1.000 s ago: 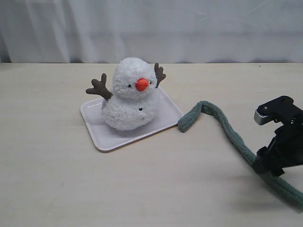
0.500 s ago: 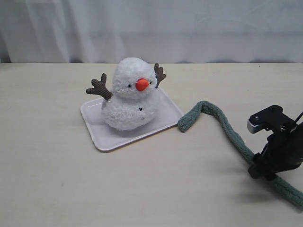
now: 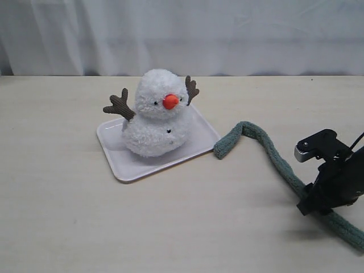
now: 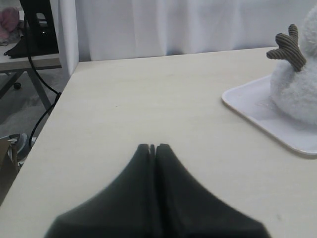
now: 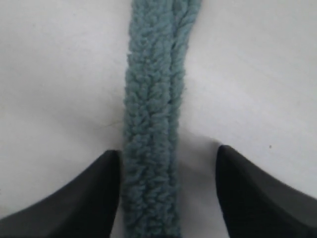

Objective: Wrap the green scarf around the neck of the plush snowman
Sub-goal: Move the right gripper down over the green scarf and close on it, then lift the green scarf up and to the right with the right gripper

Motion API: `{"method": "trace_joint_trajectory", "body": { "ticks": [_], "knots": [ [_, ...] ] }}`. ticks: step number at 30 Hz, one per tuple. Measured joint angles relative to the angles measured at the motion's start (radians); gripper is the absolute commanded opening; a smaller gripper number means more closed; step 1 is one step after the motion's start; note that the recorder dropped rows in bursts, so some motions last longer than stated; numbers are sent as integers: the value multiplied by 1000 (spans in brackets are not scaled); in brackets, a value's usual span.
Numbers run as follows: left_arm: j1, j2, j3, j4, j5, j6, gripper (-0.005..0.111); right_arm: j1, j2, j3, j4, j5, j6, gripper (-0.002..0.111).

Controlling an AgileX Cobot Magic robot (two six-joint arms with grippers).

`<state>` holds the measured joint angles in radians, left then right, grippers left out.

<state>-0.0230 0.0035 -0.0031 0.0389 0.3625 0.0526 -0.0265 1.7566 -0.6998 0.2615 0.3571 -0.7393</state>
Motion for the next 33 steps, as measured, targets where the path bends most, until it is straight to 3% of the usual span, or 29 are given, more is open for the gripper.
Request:
{"method": "trace_joint_trajectory", "body": {
  "ticks": [7, 19, 24, 28, 33],
  "knots": [
    [0, 0, 0, 0, 0, 0, 0, 0, 4, 0, 51, 25, -2, 4],
    [0, 0, 0, 0, 0, 0, 0, 0, -280, -99, 53, 239, -14, 4],
    [0, 0, 0, 0, 0, 0, 0, 0, -496, -115, 103, 324, -145, 4],
    [0, 0, 0, 0, 0, 0, 0, 0, -669, -125, 224, 340, -259, 4],
    [0, 0, 0, 0, 0, 0, 0, 0, -861, -166, 505, 413, -505, 4]
  ]
}}
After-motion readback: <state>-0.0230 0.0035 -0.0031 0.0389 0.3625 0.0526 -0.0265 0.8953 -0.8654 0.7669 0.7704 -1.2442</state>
